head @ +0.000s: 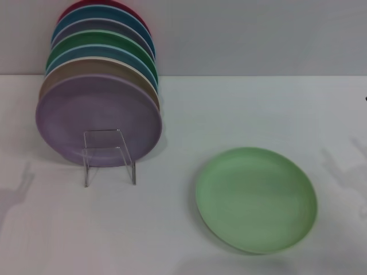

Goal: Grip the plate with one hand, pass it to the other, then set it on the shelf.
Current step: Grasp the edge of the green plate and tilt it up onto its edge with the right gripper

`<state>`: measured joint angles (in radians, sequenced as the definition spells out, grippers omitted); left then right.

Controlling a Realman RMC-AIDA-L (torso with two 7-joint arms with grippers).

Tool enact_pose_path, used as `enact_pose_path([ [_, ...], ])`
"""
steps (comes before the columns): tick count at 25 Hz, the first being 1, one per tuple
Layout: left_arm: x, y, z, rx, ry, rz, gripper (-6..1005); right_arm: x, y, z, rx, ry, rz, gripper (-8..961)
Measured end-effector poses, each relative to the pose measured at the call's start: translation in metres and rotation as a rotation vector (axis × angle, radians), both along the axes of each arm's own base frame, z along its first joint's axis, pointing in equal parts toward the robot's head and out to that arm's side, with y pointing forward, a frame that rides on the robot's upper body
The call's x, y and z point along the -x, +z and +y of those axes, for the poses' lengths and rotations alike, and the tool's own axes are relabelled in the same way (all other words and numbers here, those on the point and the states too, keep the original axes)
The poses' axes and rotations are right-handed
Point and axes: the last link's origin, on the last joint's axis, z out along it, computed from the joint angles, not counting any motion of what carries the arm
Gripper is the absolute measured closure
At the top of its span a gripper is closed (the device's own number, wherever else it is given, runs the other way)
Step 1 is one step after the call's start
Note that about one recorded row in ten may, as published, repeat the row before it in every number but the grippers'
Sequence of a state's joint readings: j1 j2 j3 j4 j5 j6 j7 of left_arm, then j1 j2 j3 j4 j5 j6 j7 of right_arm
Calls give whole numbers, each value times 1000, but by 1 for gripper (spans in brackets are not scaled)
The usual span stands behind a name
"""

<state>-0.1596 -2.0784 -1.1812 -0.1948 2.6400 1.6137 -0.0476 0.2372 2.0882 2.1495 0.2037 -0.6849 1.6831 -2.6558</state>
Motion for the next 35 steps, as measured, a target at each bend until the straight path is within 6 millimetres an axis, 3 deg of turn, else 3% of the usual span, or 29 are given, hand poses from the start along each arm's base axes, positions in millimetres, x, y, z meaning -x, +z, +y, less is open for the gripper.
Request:
enact_pose_path([
  [6,-1,0,1,0,-3,0,186,28,14,30,66,128,-33,157],
  [7,-1,0,1,0,-3,0,186,45,18,47,134,149,-59,158],
  [9,-1,0,1,0,-3,0,186,57,21,57,182,151,-75,158],
  [11,-1,0,1,0,-2,0,186,78,26,75,281,105,-100,158],
  [12,-1,0,1,1,-2,0,186,103,36,91,377,31,-119,158],
  [13,-1,0,1,1,-2,0,186,103,36,91,377,31,-119,158],
  [17,-1,-1,1,4,-4,1,186,142,45,111,549,-192,-241,158],
  [21,-1,0,1,3,-5,1,186,144,40,115,676,-372,-298,159],
  [22,-1,0,2,2,-6,0,186,137,37,115,759,-508,-330,159],
  [25,-2,0,2,2,-9,-1,186,128,36,114,832,-614,-340,159],
  [27,-3,-1,4,3,-14,-1,186,117,34,110,922,-677,-350,159],
  [35,-5,-1,6,3,-20,-2,186,93,20,111,961,-798,-456,162],
])
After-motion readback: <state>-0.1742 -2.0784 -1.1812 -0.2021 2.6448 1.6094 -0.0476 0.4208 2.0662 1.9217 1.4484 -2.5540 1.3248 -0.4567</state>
